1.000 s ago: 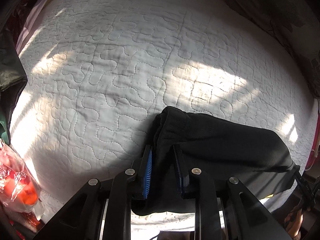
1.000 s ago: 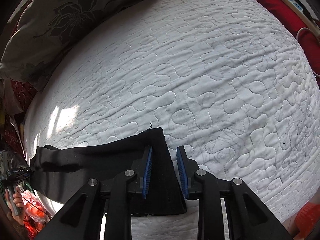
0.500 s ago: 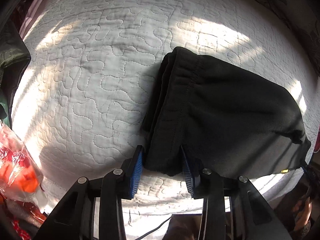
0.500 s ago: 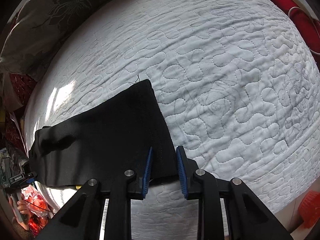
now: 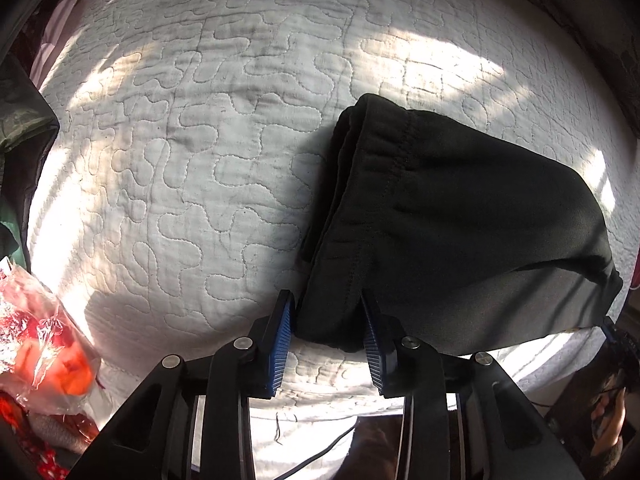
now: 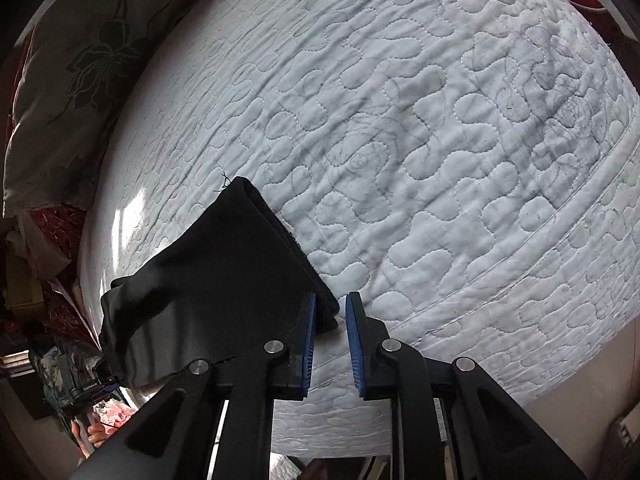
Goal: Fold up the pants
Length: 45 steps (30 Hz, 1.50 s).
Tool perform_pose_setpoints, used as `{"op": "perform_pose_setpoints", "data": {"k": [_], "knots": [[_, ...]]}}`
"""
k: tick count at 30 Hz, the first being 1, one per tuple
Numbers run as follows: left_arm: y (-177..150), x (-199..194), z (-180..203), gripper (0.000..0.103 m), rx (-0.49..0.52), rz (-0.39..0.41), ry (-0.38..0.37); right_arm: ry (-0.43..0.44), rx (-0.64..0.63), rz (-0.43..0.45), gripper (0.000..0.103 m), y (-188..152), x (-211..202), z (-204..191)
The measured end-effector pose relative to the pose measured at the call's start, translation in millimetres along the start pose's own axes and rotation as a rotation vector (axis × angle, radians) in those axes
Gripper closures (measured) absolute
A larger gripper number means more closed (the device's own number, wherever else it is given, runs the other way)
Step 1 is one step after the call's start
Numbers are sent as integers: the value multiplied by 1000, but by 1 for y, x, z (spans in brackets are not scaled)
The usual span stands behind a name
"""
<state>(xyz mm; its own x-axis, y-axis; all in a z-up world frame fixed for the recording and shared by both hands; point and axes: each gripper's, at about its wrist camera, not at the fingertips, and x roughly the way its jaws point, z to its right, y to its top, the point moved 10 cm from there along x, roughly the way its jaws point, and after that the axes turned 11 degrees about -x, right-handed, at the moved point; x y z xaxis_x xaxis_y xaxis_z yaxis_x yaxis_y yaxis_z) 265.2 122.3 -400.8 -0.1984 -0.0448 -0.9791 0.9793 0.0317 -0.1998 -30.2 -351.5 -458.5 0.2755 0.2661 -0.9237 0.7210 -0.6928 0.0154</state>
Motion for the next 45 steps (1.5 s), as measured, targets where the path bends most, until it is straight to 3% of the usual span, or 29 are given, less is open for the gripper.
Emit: {"op": "perform_pose_setpoints", "data": {"k": [2, 4, 7, 12, 14, 17, 20, 22, 23, 26, 27, 30, 33, 36, 42, 45], "knots": [[-1, -9, -1, 59, -7, 22, -9, -108, -80, 45, 81, 6, -15, -5], [-4, -20, -2, 55, -15, 44, -19, -131, -155, 111, 68, 16, -31, -26], [-10, -36, 9, 53, 11, 82, -52, -39, -305, 177, 60, 28, -38, -88], [-24, -46, 36, 50, 49, 96, -137, 197, -541, 100, 58, 22, 15, -225], [-27, -46, 46, 49, 77, 97, -126, 290, -600, 53, 59, 8, 37, -272], [-23, -25, 45, 49, 100, 100, -58, 325, -633, 6, 61, -9, 70, -311], [-16, 1, 24, 52, 44, 55, -19, 263, -547, 28, 62, 13, 92, -298], [-17, 11, 14, 54, -22, 3, -59, 306, -427, 18, 80, 27, 97, -280], [-17, 8, 12, 54, -40, 7, -77, 315, -385, 23, 81, 32, 95, -273], [-28, -6, 19, 54, -38, 36, -99, 255, -336, 68, 73, 48, 75, -239], [-36, -9, 27, 50, -30, 34, -128, 252, -305, 74, 63, 52, 66, -223], [-75, -11, 72, 42, 27, -11, -221, 222, -226, 101, 59, 61, 35, -169], [-118, 3, 137, 42, 103, -89, -297, 165, -162, 109, 49, 64, 10, -108], [-160, 26, 206, 43, 140, -174, -355, 133, -123, 87, 47, 64, 3, -57], [-217, 63, 296, 44, 51, -271, -442, 262, -158, 11, 47, 74, 32, -35], [-236, 73, 315, 44, -7, -280, -475, 363, -235, -17, 37, 79, 36, -45]]}}
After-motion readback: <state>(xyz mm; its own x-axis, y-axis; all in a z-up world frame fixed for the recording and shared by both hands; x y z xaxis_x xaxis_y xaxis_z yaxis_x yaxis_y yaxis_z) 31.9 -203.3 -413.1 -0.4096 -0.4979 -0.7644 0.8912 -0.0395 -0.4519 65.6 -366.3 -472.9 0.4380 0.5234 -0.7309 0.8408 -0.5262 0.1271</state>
